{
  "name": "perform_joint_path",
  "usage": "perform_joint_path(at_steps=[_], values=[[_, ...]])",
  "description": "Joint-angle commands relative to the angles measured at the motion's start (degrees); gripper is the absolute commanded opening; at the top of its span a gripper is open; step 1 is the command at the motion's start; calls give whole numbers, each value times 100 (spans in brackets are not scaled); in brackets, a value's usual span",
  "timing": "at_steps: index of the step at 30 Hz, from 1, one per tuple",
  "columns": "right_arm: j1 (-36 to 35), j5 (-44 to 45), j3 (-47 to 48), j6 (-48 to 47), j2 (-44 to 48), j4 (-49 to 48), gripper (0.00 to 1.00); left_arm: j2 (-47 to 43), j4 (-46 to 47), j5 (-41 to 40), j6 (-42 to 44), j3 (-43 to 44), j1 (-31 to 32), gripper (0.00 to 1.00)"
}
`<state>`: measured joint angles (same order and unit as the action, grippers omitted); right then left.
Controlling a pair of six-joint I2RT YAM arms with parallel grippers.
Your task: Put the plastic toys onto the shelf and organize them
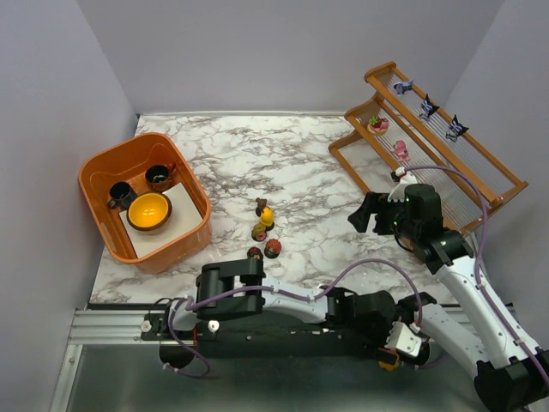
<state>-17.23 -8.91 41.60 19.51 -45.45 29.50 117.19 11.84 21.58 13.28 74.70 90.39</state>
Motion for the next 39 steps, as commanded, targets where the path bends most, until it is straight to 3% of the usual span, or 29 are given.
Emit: perform_joint_path(at_steps=[1,7,18,20,23,32,37,39], values=[[27,-138,-65,-8,-8,-146,94,392,-23,162,34,388,49,83],[27,-155,-82,-8,1,-146,94,533,-67,215,-53,380,49,74],[18,-208,-126,0,1,-146,94,103,47,-224,-273,-411,14,36],[18,-208,-135,-8,10,-137,94,-186,213,-356,-387,-815,-21,25],[27,-173,-135,-17,19,-120,93,-661,372,-716,-598,-1421,-144,17],[27,81,67,44,54,-119,93,-2041,566,-2042,-1371,-2635,-995,13],[27,643,199,106,334,-163,93,-2314,495,-2667,-2065,-2697,-1681,25],[27,1030,252,97,536,-163,93,-2349,416,-2948,-2364,-2653,-1979,34]])
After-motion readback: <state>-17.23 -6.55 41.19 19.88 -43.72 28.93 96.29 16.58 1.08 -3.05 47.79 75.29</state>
